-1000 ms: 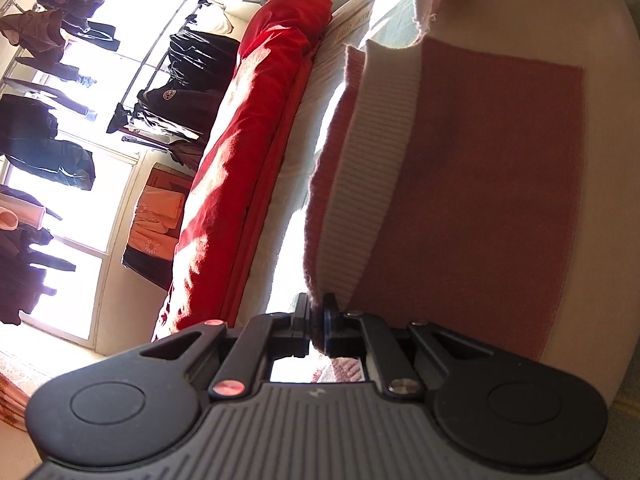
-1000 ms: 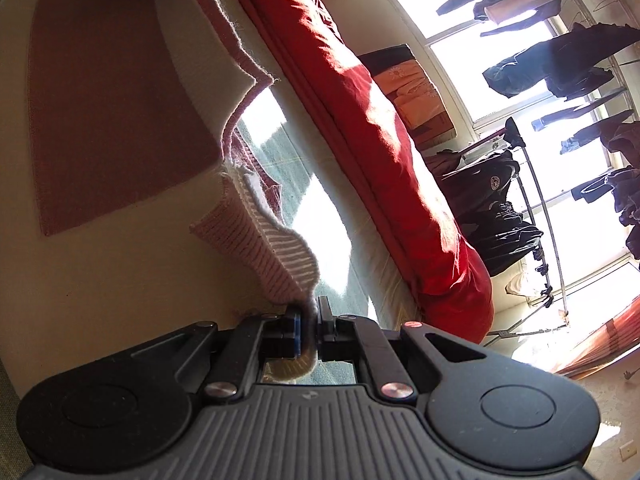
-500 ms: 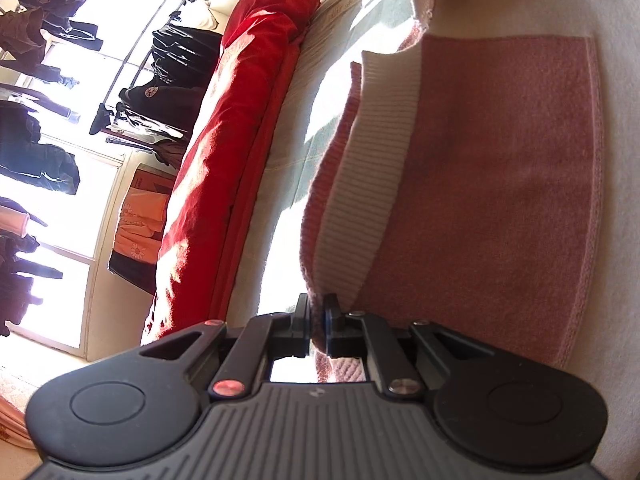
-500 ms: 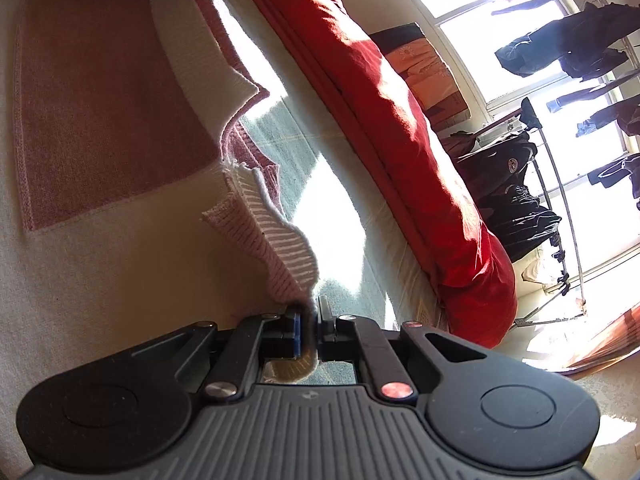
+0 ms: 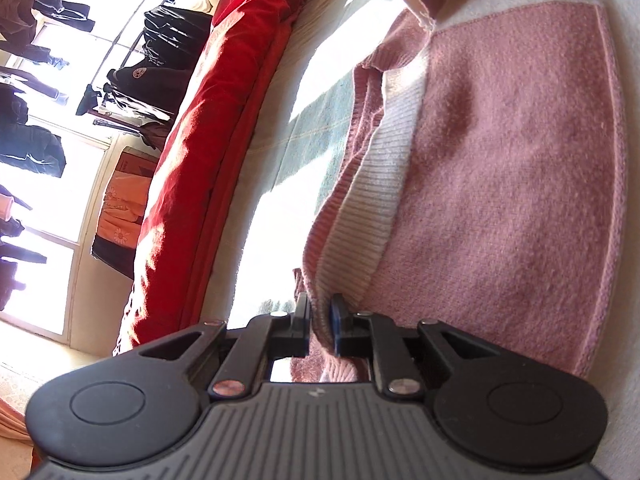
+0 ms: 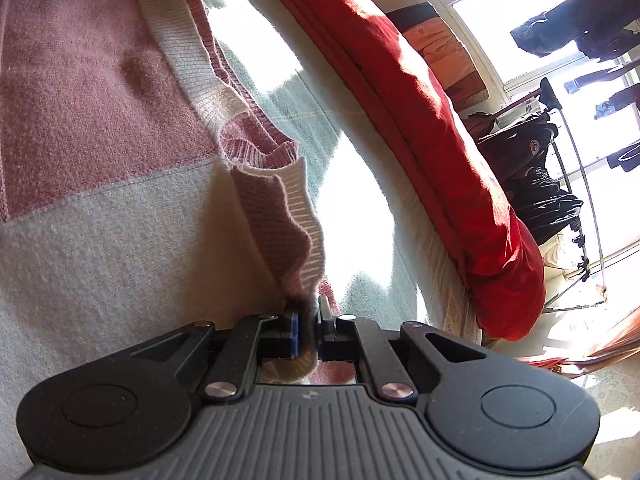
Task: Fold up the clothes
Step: 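Lay the hem on the sweater and open both grippers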
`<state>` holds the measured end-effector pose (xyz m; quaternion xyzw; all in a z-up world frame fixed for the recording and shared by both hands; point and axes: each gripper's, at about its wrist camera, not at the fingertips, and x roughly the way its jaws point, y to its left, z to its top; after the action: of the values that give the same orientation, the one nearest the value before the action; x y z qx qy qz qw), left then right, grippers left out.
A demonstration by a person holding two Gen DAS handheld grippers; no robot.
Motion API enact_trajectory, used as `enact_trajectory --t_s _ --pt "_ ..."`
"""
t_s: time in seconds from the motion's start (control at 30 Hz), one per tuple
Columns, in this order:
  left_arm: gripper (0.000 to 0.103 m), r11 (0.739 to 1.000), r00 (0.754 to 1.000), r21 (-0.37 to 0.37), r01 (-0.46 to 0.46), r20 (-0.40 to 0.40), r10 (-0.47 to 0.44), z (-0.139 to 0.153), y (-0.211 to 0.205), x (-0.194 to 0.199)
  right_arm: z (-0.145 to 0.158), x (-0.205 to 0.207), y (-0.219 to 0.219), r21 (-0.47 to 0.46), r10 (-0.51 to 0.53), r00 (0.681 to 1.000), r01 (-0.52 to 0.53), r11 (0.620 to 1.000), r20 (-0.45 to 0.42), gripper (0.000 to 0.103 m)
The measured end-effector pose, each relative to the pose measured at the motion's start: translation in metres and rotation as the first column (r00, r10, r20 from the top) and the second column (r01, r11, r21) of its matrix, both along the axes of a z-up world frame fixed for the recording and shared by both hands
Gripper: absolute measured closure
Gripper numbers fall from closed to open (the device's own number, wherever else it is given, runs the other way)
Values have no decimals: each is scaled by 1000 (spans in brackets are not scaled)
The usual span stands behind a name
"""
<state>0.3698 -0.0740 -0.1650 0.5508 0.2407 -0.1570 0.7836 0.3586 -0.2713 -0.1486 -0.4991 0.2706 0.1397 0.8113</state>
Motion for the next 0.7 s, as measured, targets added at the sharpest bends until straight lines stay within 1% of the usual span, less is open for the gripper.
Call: enact_trajectory --t_s 0.03,0.07,0.13,0.2,0.27,0.33,0.4,0.43,0.47,0.5,0.53,0.57,0.63,0.7 --pt "89 1000 1000 -12 -10 -5 10 2 1 2 0 0 0 3 -2 1000 2 1000 2 89" --pt "89 999 1000 -25 -20 -11 20 3 1 4 1 -1 0 1 -5 1000 5 1000 9 84" --pt "89 998 999 -44 -36 -3 36 11 2 5 4 -2 -1 -3 -11 1000 11 1000 24 69" --pt "89 997 999 -68 -45 8 45 23 4 4 10 -3 -4 4 -19 999 18 1000 30 63" --pt "89 995 998 -85 -58 18 59 36 7 3 18 -5 -8 23 -30 999 29 999 21 61" --pt "89 992 997 -99 -73 24 76 48 11 2 26 -6 -12 39 -41 999 40 998 21 55" --pt "89 991 995 -101 -91 41 95 60 17 0 35 -8 -16 50 -45 999 44 998 24 55" --pt "89 990 993 -98 -101 53 107 66 20 0 39 -9 -17 53 -47 998 46 998 31 52" --pt "88 988 991 -102 -114 55 120 73 24 -1 43 -10 -19 56 -49 998 47 997 37 50" --pt "88 985 990 -114 -127 53 133 78 28 -3 48 -11 -20 60 -44 998 42 997 38 45" --pt "88 982 988 -126 -138 45 145 83 32 -5 53 -10 -21 63 -46 998 43 997 44 43" --pt "88 979 987 -137 -150 36 156 88 37 -8 58 -9 -23 67 -53 997 50 996 47 43" --pt "84 974 985 -151 -170 15 174 95 45 -14 67 -9 -26 101 -73 997 69 993 36 43" --pt "76 970 983 -163 -182 -20 181 95 51 -26 76 -10 -30 157 -94 996 92 983 4 43"
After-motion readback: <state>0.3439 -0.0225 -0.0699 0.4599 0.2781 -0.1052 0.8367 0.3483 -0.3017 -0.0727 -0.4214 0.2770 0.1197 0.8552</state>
